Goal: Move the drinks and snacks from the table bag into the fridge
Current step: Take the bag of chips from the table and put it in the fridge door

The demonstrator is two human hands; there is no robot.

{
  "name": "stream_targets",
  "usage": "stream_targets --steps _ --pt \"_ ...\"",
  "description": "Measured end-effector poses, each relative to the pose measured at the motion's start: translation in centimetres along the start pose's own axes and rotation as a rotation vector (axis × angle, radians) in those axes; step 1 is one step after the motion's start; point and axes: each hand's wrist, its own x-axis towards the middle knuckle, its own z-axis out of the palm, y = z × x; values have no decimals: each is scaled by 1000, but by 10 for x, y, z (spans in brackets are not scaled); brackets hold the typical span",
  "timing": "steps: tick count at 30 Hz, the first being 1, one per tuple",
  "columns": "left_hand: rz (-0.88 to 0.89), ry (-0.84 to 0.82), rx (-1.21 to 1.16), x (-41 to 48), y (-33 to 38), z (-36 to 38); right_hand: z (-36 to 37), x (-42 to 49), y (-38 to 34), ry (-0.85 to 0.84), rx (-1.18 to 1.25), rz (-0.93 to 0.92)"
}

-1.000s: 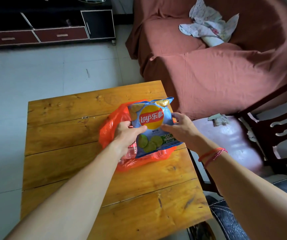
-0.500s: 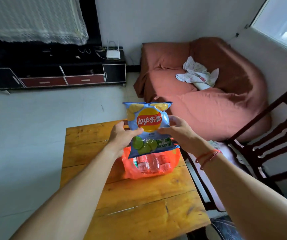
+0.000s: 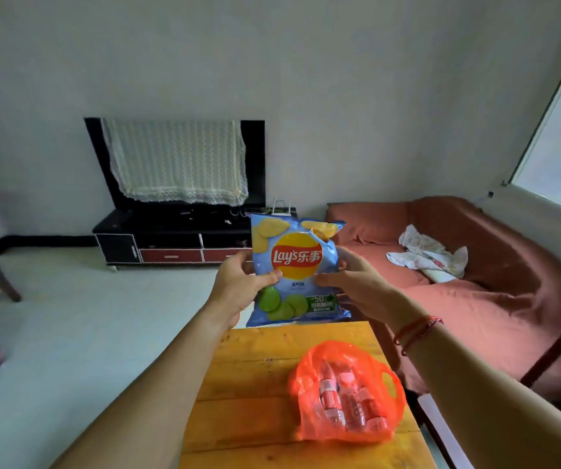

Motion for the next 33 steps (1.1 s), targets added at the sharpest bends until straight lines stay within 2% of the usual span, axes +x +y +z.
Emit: stream_targets --steps 8,18,25,33 --pt "95 47 35 -17 40 -35 25 -8 -41 -39 34 -90" --pt "138 87 62 -36 49 -48 39 -12 -46 -74 36 -104" --pt "164 211 79 -67 55 -58 52 -5 -54 -217 86 -138" --pt "128 438 74 -146 58 -77 95 -20 -61 -493 57 -171"
